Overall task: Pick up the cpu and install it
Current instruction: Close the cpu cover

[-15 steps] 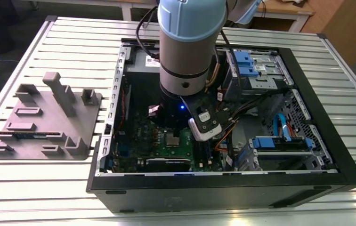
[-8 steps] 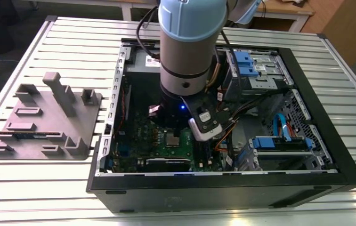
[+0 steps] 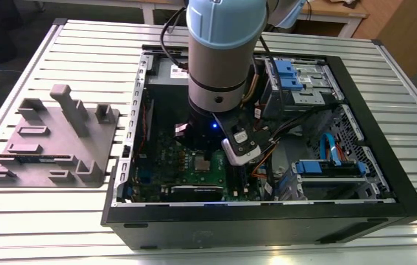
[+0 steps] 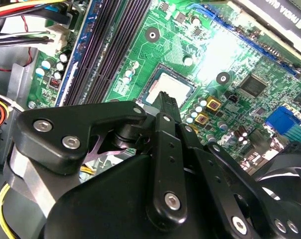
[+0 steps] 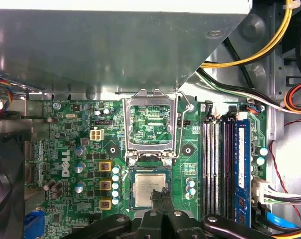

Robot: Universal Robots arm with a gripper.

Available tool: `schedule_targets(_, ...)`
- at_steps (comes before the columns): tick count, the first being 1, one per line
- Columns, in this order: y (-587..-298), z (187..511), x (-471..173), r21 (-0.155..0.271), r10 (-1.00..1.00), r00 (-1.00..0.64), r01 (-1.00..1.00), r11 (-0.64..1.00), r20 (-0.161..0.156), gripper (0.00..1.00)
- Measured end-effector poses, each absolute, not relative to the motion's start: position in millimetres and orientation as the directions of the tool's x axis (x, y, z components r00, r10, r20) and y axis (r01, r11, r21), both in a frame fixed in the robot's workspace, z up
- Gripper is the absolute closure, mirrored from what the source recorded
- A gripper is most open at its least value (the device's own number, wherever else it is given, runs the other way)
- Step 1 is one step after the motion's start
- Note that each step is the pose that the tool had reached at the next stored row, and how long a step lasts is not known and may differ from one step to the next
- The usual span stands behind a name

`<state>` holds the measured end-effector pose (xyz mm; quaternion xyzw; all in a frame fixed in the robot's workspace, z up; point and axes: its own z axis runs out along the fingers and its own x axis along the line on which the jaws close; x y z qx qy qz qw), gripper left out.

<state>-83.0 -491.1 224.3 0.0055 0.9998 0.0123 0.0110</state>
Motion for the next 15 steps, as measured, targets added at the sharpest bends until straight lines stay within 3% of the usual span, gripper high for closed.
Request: schedule_targets(15, -491.1, 224.3, -78.2, 0.025, 0.011, -1.0, 0.011, 1.0, -0.022, 0.9)
